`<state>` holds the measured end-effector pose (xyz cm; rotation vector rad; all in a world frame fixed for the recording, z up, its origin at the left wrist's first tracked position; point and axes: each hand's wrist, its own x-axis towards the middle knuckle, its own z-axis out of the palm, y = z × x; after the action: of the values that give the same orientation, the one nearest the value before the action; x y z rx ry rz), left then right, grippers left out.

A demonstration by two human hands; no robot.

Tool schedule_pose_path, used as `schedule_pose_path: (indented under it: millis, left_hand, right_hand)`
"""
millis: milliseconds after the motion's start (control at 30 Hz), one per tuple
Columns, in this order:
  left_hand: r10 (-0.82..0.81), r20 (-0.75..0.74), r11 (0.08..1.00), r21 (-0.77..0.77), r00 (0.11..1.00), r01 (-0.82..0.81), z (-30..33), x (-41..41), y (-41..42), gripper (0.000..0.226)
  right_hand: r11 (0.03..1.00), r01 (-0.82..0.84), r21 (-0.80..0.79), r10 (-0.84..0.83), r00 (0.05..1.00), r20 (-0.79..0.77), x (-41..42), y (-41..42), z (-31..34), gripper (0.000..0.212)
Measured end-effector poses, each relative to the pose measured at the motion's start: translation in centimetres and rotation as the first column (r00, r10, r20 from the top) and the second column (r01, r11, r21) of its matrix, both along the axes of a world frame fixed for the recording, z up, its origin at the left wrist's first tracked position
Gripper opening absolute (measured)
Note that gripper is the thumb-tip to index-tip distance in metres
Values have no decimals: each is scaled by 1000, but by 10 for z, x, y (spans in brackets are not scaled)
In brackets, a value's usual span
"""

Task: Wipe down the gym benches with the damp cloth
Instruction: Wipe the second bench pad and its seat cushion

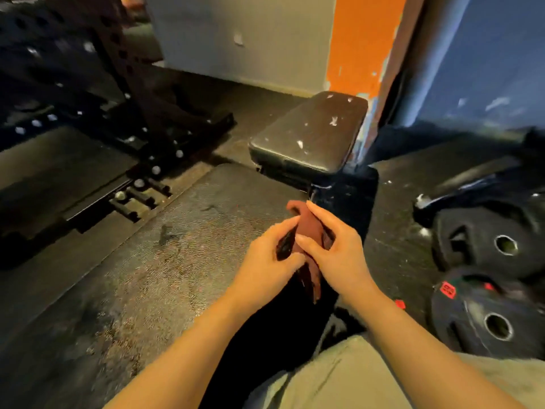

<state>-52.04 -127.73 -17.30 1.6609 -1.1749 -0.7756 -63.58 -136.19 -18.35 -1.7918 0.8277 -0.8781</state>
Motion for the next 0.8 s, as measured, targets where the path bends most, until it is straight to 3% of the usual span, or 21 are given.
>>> schedule_pose_path:
  millis: [33, 100, 200, 333, 467, 633, 733, 800]
  left_hand:
    - [7, 172, 1000, 24, 985, -11, -2, 4, -9, 57]
    - [-20, 494, 998, 61, 869, -12, -6, 16, -25, 51]
    - [-168, 733, 979, 204, 659, 22, -17, 35, -41, 52]
    - [-312, 791, 940, 337, 527, 52, -25, 44, -49, 54]
    - [-322, 826, 938, 344, 463, 40, -22, 48, -52, 55]
    - [-320, 831, 939, 342, 454, 36, -20, 49, -53, 56]
    - [-312, 825, 942, 334, 472, 39, -22, 50, -53, 56]
    - [-303, 827, 946, 323, 474, 42, -23, 50, -52, 56]
  right_hand:
    - [1000, 27, -16, -28, 999, -29, -5, -10, -6, 58]
    - [996, 83, -35, -86, 993, -81, -9, -27, -18, 57]
    - [986, 165, -24, -167, 978, -126, -3, -47, -33, 57]
    - [977, 202, 69, -195, 976, -95, 11, -58, -54, 57]
    - [979, 203, -27, -204, 975, -92, 26, -64, -65, 53]
    - [978, 206, -45, -211, 960, -186, 28, -64, -76, 42]
    - [994, 108, 25, -89, 915, -393, 27, -62, -82, 36]
    - [985, 174, -23, -170, 918, -358, 27, -60, -78, 28]
